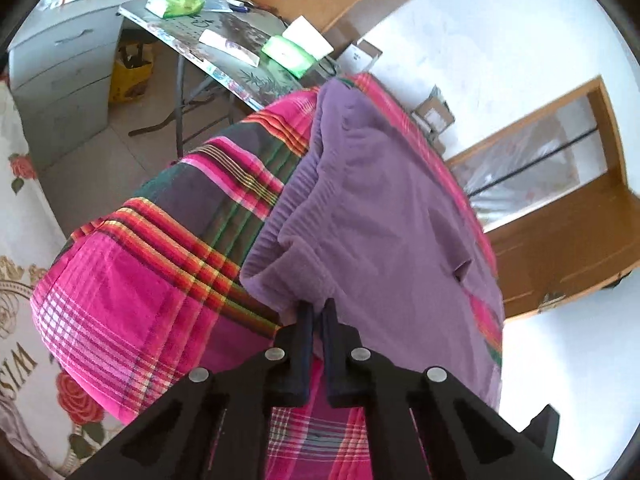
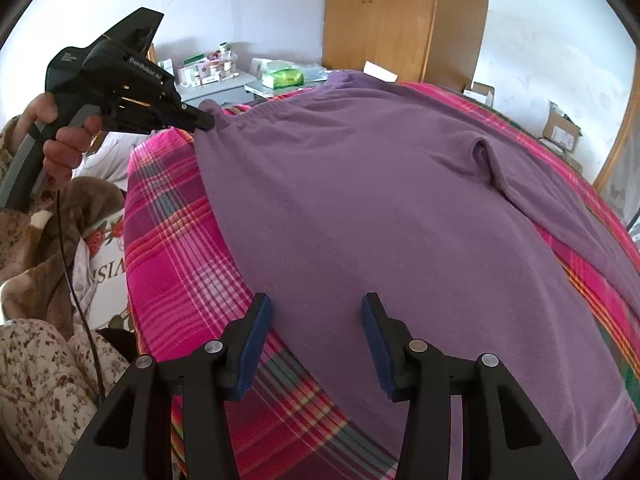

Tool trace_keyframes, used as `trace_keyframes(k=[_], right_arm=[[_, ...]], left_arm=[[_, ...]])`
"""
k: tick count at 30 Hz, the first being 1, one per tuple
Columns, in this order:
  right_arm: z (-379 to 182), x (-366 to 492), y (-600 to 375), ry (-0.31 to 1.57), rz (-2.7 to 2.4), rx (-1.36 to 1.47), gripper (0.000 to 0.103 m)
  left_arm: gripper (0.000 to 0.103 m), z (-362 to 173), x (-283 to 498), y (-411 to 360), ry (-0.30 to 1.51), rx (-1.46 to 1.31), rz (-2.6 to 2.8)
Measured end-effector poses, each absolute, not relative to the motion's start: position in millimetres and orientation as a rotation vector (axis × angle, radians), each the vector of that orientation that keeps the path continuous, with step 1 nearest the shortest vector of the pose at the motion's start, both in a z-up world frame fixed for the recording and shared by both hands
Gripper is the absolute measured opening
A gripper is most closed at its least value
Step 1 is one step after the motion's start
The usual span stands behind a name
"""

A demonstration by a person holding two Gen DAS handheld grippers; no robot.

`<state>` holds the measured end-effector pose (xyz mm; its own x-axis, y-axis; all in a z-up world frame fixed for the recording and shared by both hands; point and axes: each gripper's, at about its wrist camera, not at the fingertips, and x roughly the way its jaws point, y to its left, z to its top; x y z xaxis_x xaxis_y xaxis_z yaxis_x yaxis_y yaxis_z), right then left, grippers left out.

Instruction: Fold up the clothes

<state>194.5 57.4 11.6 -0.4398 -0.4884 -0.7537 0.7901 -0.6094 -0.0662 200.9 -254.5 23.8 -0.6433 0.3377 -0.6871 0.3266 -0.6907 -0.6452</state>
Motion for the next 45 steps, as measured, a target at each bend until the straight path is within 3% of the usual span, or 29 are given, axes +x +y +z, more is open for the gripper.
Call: trace_keyframes(k=[5, 21, 22, 23, 24, 45], right_arm=[[11.6, 202.7, 50.7, 0.579, -2.129, 0.9, 0.049], [8.1, 199.1, 50.2, 0.769, -2.405, 0.85, 0.049], [7.0, 198.9, 52.5, 0.789, -2.419, 0.854, 0.042], [5.7, 198.6, 54.3, 0.81, -2.431, 0.861, 0.02], [5.3, 199.3, 54.7, 0.822, -2.43, 0.864, 0.008], [8.0, 222.8, 34.9, 0.793, -2.266, 0.896, 0.006]], left_arm=[[0.004, 27.8, 207.7, -260.4, -1.315, -1.245, 2.547], [0.004, 30.0, 211.4, -266.0, -1.332, -1.182, 2.544], [0.004, 29.9, 211.8, -266.4, -1.332, -1.179, 2.546], [0.004, 29.4, 212.5, -266.9, -1.335, -1.178, 2.547], [0.004, 28.7, 212.6, -267.3, -1.331, -1.186, 2.545], [0.004, 8.3, 223.6, -288.9, -1.333, -1.316, 2.625]])
